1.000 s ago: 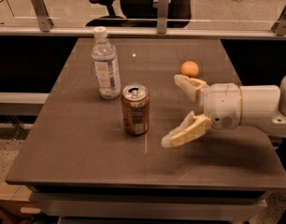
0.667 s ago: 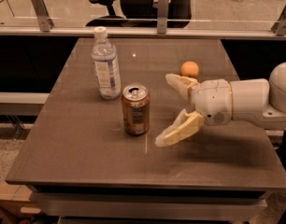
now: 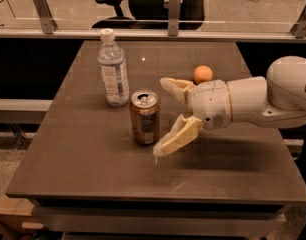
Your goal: Pick orange can
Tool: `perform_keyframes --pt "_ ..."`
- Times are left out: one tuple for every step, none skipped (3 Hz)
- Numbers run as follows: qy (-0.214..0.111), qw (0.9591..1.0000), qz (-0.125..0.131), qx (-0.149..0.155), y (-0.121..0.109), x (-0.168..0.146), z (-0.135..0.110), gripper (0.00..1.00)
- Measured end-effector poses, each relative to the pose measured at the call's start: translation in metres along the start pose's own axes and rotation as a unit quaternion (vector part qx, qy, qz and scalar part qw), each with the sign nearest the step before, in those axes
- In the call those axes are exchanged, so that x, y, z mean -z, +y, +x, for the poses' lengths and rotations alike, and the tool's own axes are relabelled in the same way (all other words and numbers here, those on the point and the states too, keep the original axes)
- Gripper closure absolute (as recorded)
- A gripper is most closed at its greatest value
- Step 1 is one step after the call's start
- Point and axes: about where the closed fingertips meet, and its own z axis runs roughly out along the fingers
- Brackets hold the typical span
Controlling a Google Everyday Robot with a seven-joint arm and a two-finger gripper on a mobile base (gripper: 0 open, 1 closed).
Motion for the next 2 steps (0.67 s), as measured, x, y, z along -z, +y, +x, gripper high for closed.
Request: perform_keyframes --pt "-0.001 0.9998 -0.02 0.005 0.009 -0.014 -0.004 0.0" --pt "0.0 0.9993 -0.038 0.008 0.015 -0.025 -0.006 0.18"
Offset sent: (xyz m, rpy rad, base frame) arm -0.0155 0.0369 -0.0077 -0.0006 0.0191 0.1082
